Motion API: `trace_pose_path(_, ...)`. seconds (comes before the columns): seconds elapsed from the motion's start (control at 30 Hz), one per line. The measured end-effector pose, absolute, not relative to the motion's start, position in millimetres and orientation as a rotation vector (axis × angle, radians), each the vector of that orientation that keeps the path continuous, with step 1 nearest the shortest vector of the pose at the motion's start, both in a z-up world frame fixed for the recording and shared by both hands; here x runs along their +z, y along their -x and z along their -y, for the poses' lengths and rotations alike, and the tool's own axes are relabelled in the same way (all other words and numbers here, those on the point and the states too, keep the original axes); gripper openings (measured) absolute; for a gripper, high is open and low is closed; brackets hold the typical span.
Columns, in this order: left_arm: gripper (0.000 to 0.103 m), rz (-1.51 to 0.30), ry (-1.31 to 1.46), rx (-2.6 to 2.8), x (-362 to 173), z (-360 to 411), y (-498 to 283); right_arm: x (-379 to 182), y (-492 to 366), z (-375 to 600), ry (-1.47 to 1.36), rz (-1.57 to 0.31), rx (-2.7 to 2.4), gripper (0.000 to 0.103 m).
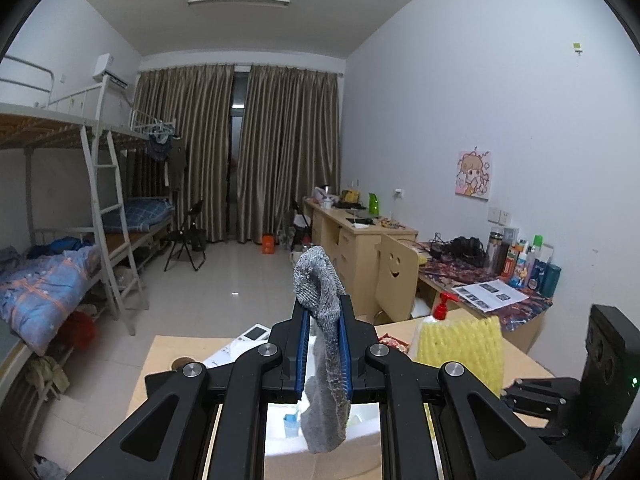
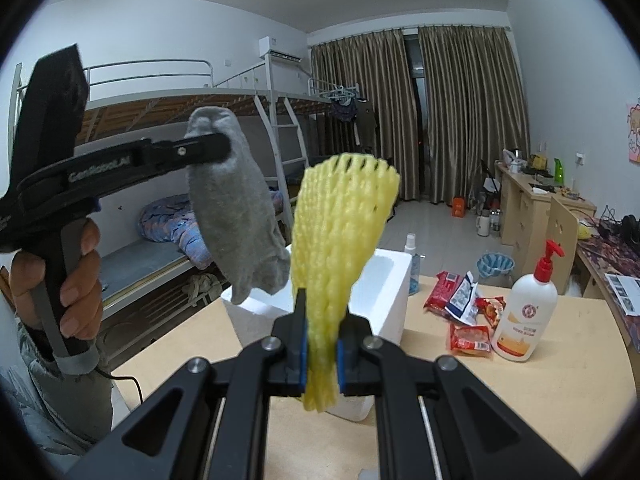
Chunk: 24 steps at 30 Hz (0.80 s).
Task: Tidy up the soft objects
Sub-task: 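Carry the sock with the left gripper while the right gripper lifts the yellow net, then open the left gripper to drop the grey sock into the foam box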
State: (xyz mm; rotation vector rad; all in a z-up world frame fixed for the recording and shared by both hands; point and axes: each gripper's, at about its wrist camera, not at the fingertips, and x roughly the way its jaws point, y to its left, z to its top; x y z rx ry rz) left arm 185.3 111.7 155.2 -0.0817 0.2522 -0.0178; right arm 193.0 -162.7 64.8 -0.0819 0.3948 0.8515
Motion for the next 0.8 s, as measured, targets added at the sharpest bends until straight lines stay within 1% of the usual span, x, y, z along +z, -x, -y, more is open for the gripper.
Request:
trace_pose_path(0.2,0.014,-0.294,0.082,-0.043,148,-116,-214,61,-206,162,0.081,-0.413,0.843,0.013)
trace_pose_path(0.37,0.014,-0.367,0.093,-0.07,134,-120,-241,55,-216,163,0.077,-0.432,0.832,0.013)
trace_pose_path(0.8,0.014,-0.494,0.051,-0.076,107,-122,-277,48,-231,159,0.072,-0.472,0.815,0.013)
